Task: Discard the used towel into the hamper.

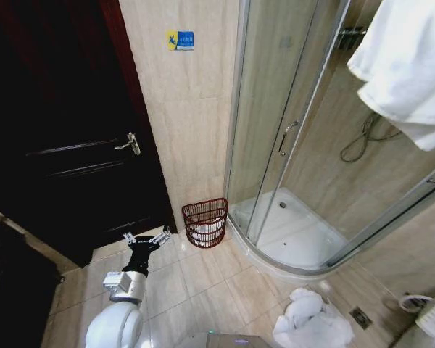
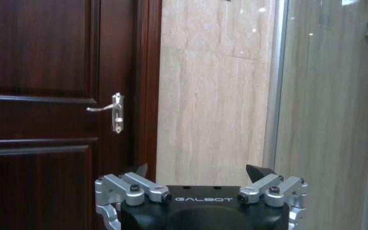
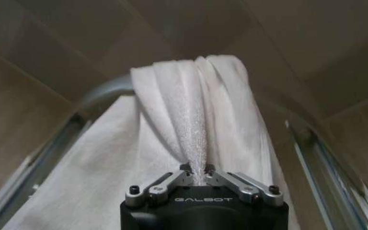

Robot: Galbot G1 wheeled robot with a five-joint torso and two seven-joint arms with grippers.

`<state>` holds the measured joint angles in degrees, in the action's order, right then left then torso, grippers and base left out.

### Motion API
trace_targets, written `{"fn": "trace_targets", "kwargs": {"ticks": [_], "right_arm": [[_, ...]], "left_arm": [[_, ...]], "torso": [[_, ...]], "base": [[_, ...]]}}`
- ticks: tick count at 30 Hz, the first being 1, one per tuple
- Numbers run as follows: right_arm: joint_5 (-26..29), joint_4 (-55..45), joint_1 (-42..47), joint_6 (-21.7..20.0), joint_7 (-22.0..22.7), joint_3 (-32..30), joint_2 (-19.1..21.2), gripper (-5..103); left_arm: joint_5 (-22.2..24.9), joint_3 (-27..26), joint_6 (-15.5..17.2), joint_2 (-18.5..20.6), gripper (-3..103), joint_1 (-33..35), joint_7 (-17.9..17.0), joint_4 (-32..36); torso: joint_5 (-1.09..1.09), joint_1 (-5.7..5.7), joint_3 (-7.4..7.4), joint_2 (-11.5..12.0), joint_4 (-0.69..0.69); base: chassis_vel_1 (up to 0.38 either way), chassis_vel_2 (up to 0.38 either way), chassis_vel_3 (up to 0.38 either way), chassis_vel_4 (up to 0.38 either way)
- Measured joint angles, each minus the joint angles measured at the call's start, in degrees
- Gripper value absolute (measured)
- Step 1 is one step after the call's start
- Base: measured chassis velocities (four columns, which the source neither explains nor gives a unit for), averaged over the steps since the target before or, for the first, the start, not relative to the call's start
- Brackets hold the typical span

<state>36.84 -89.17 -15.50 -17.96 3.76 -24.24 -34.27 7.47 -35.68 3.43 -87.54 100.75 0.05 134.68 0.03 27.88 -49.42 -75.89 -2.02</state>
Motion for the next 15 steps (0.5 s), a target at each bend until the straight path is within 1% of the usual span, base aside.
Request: {"fn": "trace_targets", "kwargs": {"ticks": [2, 3, 4, 6, 8, 9, 11, 12, 13, 14, 15], "right_arm": [[2.7, -4.9, 4.3, 0.0, 0.5, -2.9, 2.5, 4], [3.9, -6.7, 6.2, 0.4, 0.5, -4.1, 3.5, 4], [3.9, -6.7, 6.2, 0.4, 0.5, -4.1, 3.5, 4], [5.2, -9.3, 9.4, 1.4, 0.6, -6.4, 4.8, 4], [6.6, -14.2, 17.3, 3.3, 0.8, -11.3, 7.4, 4], [6.6, -14.2, 17.3, 3.3, 0.8, -11.3, 7.4, 4], [6.8, -17.3, 23.1, 5.4, 1.2, -15.1, 9.0, 4], [6.8, -17.3, 23.1, 5.4, 1.2, -15.1, 9.0, 4], [6.8, -18.8, 26.0, 6.6, 1.4, -17.5, 9.7, 4], [6.8, -20.5, 29.9, 7.8, 1.5, -21.3, 10.4, 4], [6.8, -20.5, 29.9, 7.8, 1.5, -21.3, 10.4, 4]], "left_arm": [[0.0, 0.0, 0.0, 0.0, 100, 0.0, 0.0, 0.0], [0.0, 0.0, 0.0, 0.0, 100, 0.0, 0.0, 0.0], [0.0, 0.0, 0.0, 0.0, 100, 0.0, 0.0, 0.0], [0.0, 0.0, 0.0, 0.0, 100, 0.0, 0.0, 0.0], [0.0, 0.0, 0.0, 0.0, 100, 0.0, 0.0, 0.0], [0.0, 0.0, 0.0, 0.0, 100, 0.0, 0.0, 0.0], [0.0, 0.0, 0.0, 0.0, 100, 0.0, 0.0, 0.0], [0.0, 0.0, 0.0, 0.0, 100, 0.0, 0.0, 0.0], [0.0, 0.0, 0.0, 0.0, 100, 0.0, 0.0, 0.0], [0.0, 0.0, 0.0, 0.0, 100, 0.0, 0.0, 0.0], [0.0, 0.0, 0.0, 0.0, 100, 0.0, 0.0, 0.0]], "torso": [[-0.05, 0.0, 0.0, 0.0, -0.02], [-0.03, 0.0, 0.0, 0.0, -0.01], [-0.03, 0.0, 0.0, 0.0, -0.01], [-0.05, 0.0, 0.0, 0.0, -0.03], [0.0, 0.0, 0.0, 0.0, 0.0], [0.0, 0.0, 0.0, 0.0, 0.0], [0.01, 0.0, -0.01, 0.0, -0.02], [0.01, 0.0, -0.01, 0.0, -0.02], [-0.01, 0.0, -0.01, 0.0, -0.02], [-0.06, 0.01, -0.01, 0.0, -0.04], [-0.06, 0.01, -0.01, 0.0, -0.04]], "base": [[0.0, 0.0, 0.0, 0.0], [0.0, 0.0, 0.0, 0.0], [0.0, 0.0, 0.0, 0.0], [0.0, 0.0, 0.0, 0.0], [0.0, 0.0, 0.0, 0.0], [0.0, 0.0, 0.0, 0.0], [0.0, 0.0, 0.0, 0.0], [0.0, 0.0, 0.0, 0.0], [0.0, 0.0, 0.0, 0.0], [0.0, 0.0, 0.0, 0.0], [0.0, 0.0, 0.0, 0.0]]}}
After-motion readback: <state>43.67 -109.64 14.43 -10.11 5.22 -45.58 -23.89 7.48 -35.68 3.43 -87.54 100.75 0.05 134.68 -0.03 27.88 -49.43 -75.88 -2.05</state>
